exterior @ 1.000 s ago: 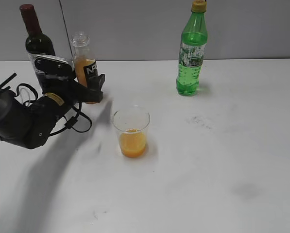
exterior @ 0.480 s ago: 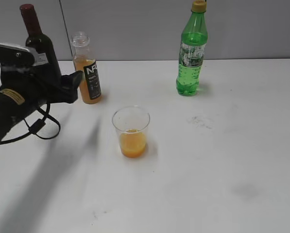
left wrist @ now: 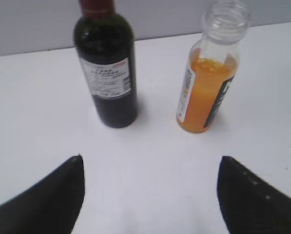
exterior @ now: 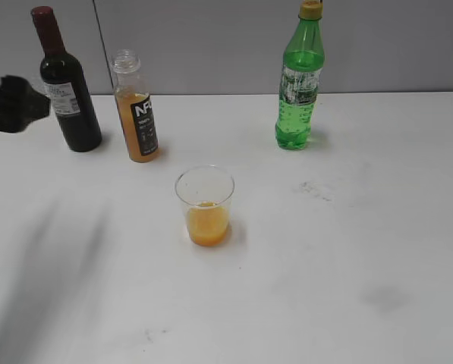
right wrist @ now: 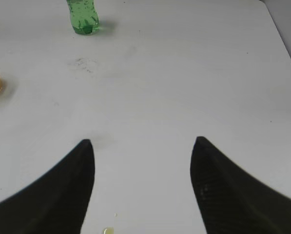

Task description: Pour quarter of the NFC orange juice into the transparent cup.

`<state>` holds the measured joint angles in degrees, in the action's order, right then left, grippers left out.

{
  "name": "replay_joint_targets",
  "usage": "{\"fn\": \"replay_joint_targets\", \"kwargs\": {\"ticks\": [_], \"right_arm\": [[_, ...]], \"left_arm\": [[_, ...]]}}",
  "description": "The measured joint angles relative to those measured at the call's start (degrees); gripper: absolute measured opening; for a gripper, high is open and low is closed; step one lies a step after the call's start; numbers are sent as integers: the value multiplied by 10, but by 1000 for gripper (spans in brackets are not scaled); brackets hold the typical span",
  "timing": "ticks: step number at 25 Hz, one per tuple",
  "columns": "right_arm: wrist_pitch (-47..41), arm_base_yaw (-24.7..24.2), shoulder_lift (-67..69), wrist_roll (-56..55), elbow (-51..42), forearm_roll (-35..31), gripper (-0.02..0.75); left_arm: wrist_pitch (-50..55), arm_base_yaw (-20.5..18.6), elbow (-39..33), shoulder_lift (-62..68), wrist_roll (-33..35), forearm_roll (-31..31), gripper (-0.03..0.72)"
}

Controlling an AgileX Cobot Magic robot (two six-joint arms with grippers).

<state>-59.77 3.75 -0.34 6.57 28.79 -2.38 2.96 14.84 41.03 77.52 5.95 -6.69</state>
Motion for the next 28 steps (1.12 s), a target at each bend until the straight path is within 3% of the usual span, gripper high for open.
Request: {"fn": "replay_joint_targets", "kwargs": {"ticks": [7,11,17,24,28], "right_arm": [[0,0,0,0,0,0,478],[0,0,0,1,0,0,477],[0,0,0,1,0,0,477],[0,0,0,0,0,0,477],[0,0,0,0,0,0,477]], "left_arm": [[375,-77,145,-62,0,5,631],[511,-123,199,-80,0,10,620],[629,-180,207,-143,0,25,599],[664,-182,202,-281,0,15,593],[655,-182,163,-378,0,6,593]]}}
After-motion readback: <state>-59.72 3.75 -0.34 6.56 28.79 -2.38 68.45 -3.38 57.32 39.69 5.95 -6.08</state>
